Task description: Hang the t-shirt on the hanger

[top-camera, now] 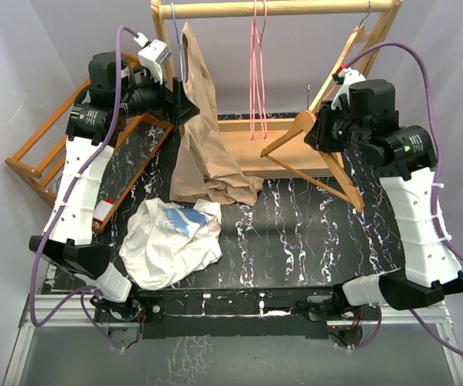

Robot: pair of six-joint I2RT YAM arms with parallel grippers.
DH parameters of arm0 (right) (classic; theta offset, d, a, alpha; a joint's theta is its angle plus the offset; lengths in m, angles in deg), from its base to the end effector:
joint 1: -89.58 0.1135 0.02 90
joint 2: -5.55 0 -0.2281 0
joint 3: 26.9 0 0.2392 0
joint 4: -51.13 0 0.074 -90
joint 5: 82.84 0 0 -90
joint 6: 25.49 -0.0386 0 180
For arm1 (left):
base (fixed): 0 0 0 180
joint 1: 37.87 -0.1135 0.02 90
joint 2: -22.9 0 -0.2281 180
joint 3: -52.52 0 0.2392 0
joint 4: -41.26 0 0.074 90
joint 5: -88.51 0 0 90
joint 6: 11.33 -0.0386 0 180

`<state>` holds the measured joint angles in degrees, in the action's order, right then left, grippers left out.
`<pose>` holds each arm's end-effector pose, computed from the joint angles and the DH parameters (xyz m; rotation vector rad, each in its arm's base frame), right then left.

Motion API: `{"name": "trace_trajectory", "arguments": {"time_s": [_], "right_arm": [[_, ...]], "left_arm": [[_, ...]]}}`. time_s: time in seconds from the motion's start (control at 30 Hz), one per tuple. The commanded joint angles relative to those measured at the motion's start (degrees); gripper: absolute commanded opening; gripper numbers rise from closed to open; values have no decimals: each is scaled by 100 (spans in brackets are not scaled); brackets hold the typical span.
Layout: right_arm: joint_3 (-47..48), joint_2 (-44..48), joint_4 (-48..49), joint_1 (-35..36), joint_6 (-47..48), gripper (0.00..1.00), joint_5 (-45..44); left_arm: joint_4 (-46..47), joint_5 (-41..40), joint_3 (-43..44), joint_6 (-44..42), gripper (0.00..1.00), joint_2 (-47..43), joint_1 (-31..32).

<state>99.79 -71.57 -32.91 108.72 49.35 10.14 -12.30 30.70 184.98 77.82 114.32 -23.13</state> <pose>0.2044 0.0731 0.4542 -0.1064 2.1965 0.3960 0.2948 -0.0988 0.4755 0.6418 1.6871 -0.6743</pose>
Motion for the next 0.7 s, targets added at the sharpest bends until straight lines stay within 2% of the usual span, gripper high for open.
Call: {"name": "trace_trajectory", "arguments": {"time_s": [0.0, 0.33, 0.67], "right_arm": [[410, -132, 696, 24, -70, 8, 50], [944, -718, 1279, 37, -159, 8, -302], [984, -954, 2192, 38, -223, 8, -798]], "left_arm": [[134, 156, -14, 49, 75, -246, -15], [217, 184, -83, 49, 75, -252, -13], [341, 185, -211, 84, 75, -329, -15]]}}
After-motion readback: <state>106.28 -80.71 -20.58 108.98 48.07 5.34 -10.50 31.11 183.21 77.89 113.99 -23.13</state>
